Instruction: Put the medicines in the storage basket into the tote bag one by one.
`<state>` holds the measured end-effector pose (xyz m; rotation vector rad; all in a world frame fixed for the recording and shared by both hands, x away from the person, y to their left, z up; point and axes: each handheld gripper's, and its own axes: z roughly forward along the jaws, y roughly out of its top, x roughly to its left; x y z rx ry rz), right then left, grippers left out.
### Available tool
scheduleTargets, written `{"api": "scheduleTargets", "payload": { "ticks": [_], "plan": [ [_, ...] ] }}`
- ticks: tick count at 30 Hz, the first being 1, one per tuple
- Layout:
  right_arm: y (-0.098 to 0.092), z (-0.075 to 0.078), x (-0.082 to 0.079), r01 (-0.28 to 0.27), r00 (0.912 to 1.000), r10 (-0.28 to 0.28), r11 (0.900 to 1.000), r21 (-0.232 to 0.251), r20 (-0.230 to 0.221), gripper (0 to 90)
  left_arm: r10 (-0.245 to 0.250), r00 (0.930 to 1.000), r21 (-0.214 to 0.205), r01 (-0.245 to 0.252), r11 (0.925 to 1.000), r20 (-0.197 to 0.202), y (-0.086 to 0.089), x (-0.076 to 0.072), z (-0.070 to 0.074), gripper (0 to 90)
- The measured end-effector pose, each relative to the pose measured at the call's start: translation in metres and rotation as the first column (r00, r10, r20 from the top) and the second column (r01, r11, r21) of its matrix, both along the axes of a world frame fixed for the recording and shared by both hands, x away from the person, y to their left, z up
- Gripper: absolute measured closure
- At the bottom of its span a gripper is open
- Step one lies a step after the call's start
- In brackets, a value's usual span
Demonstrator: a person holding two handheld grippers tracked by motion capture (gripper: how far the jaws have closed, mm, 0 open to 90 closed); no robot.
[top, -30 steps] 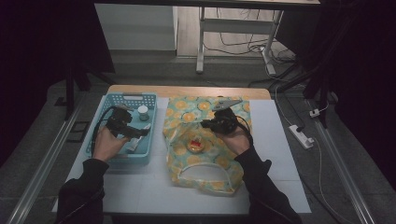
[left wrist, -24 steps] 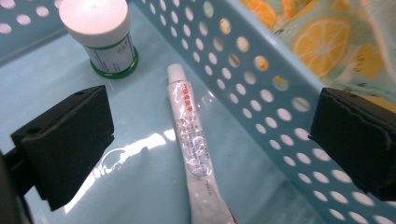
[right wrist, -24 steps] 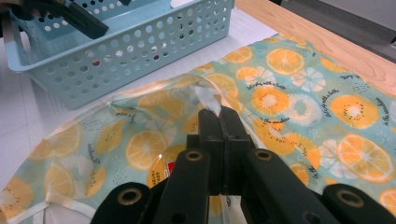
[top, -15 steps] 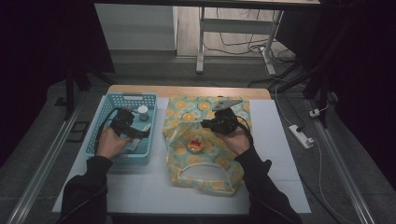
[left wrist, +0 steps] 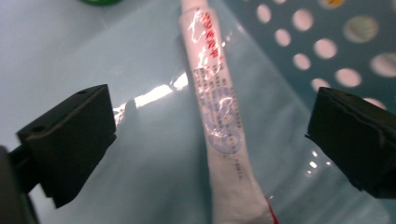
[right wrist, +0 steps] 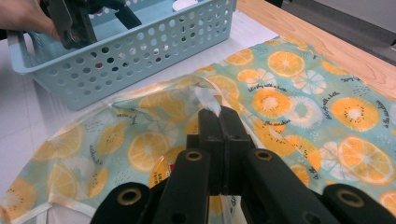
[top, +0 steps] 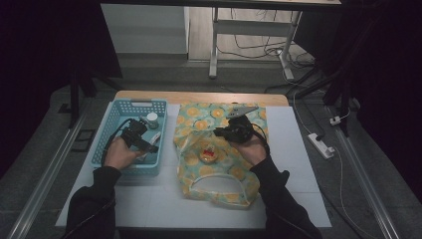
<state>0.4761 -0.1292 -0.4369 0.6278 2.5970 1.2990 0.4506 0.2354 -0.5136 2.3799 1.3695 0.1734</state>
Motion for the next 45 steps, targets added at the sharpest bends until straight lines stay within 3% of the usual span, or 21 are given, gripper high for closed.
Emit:
{"api": "scheduleTargets", "payload": {
  "ticks": [4, 9, 10, 15, 23, 32, 45],
  "plan": [
    [-0.0001, 0.0001, -0.0001, 0.002, 1.0, -0.002, 1.0, 0.002, 0.001, 90.0, -0.001, 1.0, 0.04, 0.001, 0.9992, 0.001, -0.0031, -0.001, -0.001, 9.0],
    [-0.0002, -0.0001, 0.0, 0.002, 1.0, -0.002, 1.0, 0.002, 0.002, 90.0, -0.013, 0.9999, 0.048, 0.014, 0.9987, -0.004, -0.0051, -0.0025, -0.0013, 32.4],
    [-0.0002, -0.0001, 0.0, 0.002, 1.0, -0.002, 1.0, 0.002, 0.002, 90.0, -0.012, 0.9999, 0.048, 0.012, 0.9988, -0.003, -0.005, -0.0026, -0.0012, 32.4],
    [-0.0004, 0.0001, 0.0001, 0.002, 1.0, -0.002, 1.0, 0.001, 0.001, 90.0, -0.009, 0.9998, 0.017, 0.009, 0.9998, -0.016, -0.0035, -0.0027, -0.0006, 49.0],
    [-0.001, -0.0001, 0.0005, 0.005, 1.0, -0.005, 1.0, 0.001, -0.001, 90.0, 0.012, 0.9996, -0.007, -0.012, 0.9999, -0.027, -0.0012, -0.0019, -0.0003, 63.0],
    [-0.0014, -0.0002, 0.0009, 0.005, 1.0, -0.005, 1.0, 0.002, 0.0, 90.0, 0.03, 0.9988, -0.018, -0.031, 0.9994, -0.039, 0.0, -0.001, 0.0, 70.6],
    [-0.0022, 0.0006, 0.0012, 0.008, 1.0, -0.008, 1.0, 0.006, 0.0, 90.0, 0.062, 0.9965, -0.009, -0.063, 0.998, -0.056, -0.0013, 0.0, 0.0017, 72.1]
  ]
}}
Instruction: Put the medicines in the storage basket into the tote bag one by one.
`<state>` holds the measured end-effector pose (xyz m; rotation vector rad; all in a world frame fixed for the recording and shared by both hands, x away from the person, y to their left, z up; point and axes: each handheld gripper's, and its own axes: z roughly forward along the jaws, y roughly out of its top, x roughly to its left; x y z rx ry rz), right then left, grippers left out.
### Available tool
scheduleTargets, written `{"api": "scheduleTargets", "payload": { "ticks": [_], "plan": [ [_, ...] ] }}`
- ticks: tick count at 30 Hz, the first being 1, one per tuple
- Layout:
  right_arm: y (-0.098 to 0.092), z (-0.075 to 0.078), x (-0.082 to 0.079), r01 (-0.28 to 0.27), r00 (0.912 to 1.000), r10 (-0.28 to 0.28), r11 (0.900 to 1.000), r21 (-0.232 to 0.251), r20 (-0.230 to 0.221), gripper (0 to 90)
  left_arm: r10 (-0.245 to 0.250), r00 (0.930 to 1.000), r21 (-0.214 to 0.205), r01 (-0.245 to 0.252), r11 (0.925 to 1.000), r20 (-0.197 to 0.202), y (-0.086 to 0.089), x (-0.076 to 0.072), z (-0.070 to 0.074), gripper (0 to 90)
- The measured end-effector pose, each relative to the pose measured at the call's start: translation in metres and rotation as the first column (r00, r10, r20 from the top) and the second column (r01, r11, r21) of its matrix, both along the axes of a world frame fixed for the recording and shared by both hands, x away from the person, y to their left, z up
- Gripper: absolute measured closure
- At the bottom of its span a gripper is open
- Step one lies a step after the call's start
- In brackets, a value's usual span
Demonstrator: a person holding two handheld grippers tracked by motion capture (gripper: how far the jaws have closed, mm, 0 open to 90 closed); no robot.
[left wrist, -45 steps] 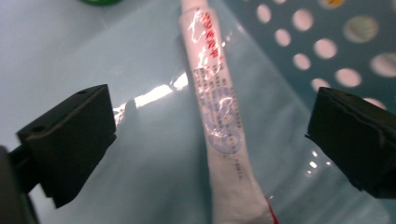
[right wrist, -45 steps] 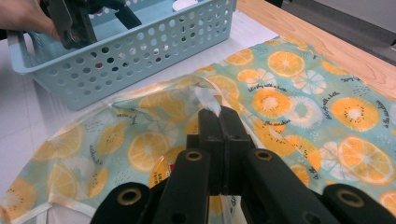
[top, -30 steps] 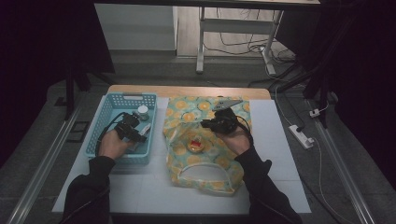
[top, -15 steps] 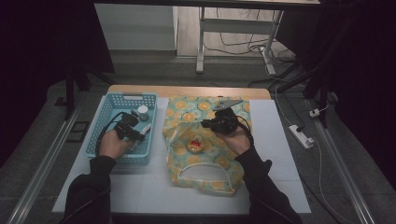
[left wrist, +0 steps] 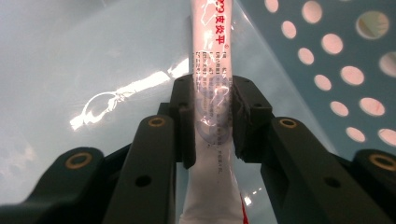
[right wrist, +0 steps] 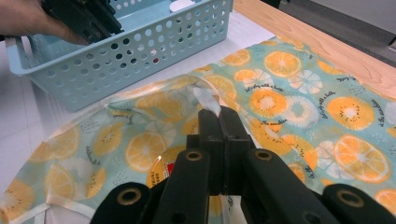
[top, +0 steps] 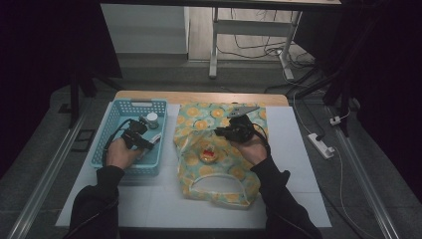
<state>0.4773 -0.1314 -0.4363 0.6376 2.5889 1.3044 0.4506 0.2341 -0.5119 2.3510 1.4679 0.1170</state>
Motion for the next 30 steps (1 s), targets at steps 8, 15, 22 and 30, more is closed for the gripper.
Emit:
{"api": "scheduleTargets", "payload": {
  "ticks": [8, 15, 22, 30],
  "plan": [
    [0.0, 0.0, 0.0, 0.0, 1.0, 0.0, 1.0, 0.003, -0.001, 90.0, 0.012, 0.9994, -0.037, -0.011, 0.9992, 0.033, 0.003, -0.001, 0.009, 72.2],
    [0.0, 0.001, 0.0, 0.001, 1.0, -0.001, 1.0, 0.004, 0.002, 90.0, 0.01, 0.9972, -0.057, -0.006, 0.9983, 0.074, 0.008, -0.003, 0.019, 72.2],
    [-0.001, 0.001, 0.001, 0.002, 1.0, -0.002, 1.0, 0.004, 0.001, 90.0, 0.012, 0.9935, -0.105, 0.0, 0.9945, 0.113, 0.019, -0.009, 0.03, 72.3],
    [-0.001, 0.0, 0.001, 0.004, 1.0, -0.004, 1.0, 0.002, -0.002, 90.0, 0.002, 0.9844, -0.126, 0.021, 0.9918, 0.176, 0.023, -0.019, 0.044, 72.3]
  ]
}}
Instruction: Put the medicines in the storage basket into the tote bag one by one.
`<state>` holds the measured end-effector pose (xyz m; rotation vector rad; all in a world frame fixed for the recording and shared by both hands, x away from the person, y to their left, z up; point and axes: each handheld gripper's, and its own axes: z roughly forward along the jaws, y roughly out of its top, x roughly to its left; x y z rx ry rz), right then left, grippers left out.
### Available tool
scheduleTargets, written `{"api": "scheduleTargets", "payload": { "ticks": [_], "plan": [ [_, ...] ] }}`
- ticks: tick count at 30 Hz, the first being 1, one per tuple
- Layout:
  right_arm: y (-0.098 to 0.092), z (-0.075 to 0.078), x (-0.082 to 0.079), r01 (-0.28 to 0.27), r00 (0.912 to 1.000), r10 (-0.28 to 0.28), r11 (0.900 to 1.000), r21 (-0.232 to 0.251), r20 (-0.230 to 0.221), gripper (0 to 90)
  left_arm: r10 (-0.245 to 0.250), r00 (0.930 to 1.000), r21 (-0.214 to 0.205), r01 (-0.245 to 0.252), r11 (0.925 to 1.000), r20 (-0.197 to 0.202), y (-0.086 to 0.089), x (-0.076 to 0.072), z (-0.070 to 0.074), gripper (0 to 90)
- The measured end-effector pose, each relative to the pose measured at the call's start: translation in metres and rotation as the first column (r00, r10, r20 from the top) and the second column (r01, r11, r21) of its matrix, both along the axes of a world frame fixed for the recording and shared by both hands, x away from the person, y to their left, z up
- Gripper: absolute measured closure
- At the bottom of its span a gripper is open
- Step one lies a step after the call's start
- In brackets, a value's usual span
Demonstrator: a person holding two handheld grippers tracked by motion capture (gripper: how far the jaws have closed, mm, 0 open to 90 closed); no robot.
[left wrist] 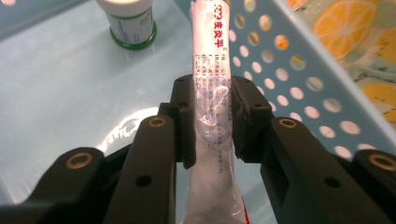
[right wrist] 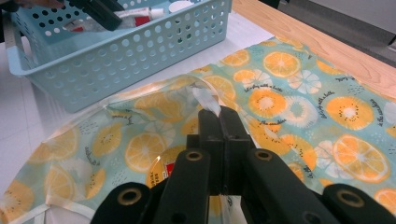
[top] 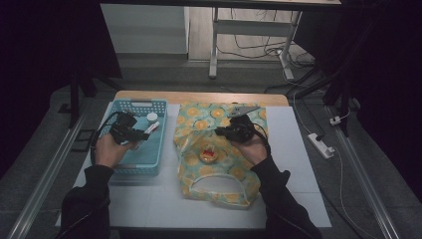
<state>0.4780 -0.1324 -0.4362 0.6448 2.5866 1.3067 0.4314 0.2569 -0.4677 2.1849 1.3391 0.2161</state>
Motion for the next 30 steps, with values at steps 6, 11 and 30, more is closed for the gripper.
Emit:
{"api": "scheduleTargets", "payload": {
  "ticks": [6, 11, 30],
  "plan": [
    [0.0, 0.001, 0.0, -0.002, 1.0, 0.002, 1.0, 0.003, 0.002, 90.0, -0.013, 0.9995, -0.007, 0.013, 0.9999, 0.03, 0.0, -0.006, 0.014, 72.3],
    [0.0, 0.0, 0.0, 0.002, 1.0, -0.002, 1.0, 0.001, -0.001, 90.0, -0.013, 0.9996, -0.041, 0.014, 0.9991, 0.024, -0.001, -0.011, 0.024, 72.3],
    [-0.001, 0.003, 0.0, 0.003, 1.0, -0.003, 0.9999, 0.01, 0.005, 90.0, -0.105, 0.9924, -0.076, 0.11, 0.991, 0.064, -0.03, -0.03, 0.046, 72.4]
  ]
}}
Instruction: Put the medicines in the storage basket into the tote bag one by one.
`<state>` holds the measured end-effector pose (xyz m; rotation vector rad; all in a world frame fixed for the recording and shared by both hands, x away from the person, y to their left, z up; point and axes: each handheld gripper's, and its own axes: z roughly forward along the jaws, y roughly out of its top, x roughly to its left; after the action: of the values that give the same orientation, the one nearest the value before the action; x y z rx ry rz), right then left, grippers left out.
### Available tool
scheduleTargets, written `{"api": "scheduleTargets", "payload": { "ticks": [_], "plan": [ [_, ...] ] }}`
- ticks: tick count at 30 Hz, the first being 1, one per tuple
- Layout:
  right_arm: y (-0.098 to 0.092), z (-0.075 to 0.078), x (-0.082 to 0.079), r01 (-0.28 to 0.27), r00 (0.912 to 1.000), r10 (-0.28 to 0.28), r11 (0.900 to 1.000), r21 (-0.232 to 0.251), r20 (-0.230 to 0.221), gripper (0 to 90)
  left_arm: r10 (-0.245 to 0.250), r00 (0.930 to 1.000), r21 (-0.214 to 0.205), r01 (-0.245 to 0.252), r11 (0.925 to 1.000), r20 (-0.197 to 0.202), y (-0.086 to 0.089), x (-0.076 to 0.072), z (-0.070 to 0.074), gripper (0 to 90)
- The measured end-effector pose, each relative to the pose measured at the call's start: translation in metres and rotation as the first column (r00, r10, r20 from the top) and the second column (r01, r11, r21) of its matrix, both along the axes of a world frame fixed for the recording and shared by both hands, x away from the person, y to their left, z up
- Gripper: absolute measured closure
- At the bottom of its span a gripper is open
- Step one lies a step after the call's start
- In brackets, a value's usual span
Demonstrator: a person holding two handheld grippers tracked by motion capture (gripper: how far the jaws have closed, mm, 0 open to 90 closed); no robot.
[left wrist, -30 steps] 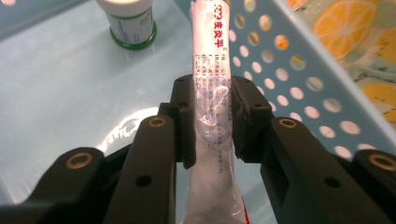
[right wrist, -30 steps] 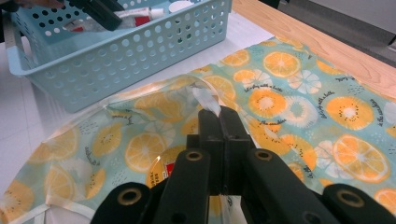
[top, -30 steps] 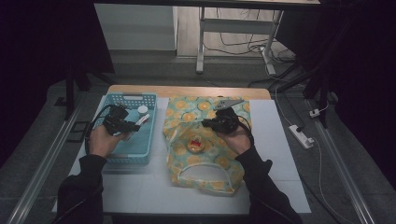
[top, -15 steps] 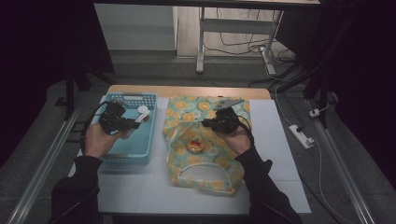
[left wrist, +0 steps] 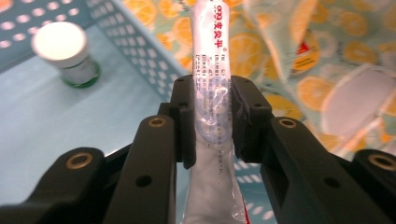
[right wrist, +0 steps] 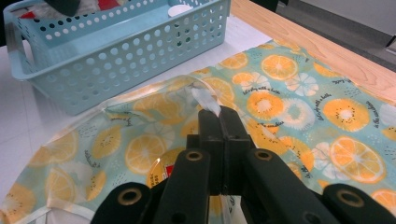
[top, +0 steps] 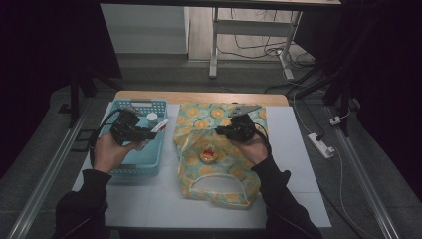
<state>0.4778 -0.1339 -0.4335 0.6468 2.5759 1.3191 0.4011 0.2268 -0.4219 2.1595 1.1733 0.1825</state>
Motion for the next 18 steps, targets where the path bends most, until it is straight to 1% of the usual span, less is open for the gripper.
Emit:
{"api": "scheduleTargets", "payload": {
  "ticks": [5, 7, 8, 11, 18],
  "plan": [
    [0.0, 0.001, -0.001, -0.005, 1.0, 0.005, 1.0, 0.007, -0.003, 90.0, -0.038, 0.9993, 0.003, 0.038, 0.9993, 0.004, -0.013, -0.006, 0.001, 72.3],
    [0.0, 0.002, -0.001, -0.005, 1.0, 0.005, 1.0, 0.007, 0.0, 90.0, -0.049, 0.9987, -0.001, 0.049, 0.9988, 0.008, -0.018, -0.007, 0.001, 72.4],
    [0.0, 0.002, -0.001, -0.005, 1.0, 0.005, 0.9999, 0.009, 0.0, 90.0, -0.056, 0.9984, -0.006, 0.056, 0.9984, 0.004, -0.021, -0.008, 0.0, 72.3],
    [0.0, 0.003, -0.002, -0.006, 1.0, 0.006, 0.9999, 0.011, 0.004, 90.0, -0.077, 0.997, -0.005, 0.077, 0.997, 0.003, -0.028, -0.011, 0.0, 72.4],
    [0.002, 0.002, -0.003, -0.008, 1.0, 0.008, 0.9999, 0.007, 0.003, 90.0, -0.121, 0.9926, -0.019, 0.121, 0.9924, 0.002, -0.045, -0.014, -0.002, 72.3]
  ]
}}
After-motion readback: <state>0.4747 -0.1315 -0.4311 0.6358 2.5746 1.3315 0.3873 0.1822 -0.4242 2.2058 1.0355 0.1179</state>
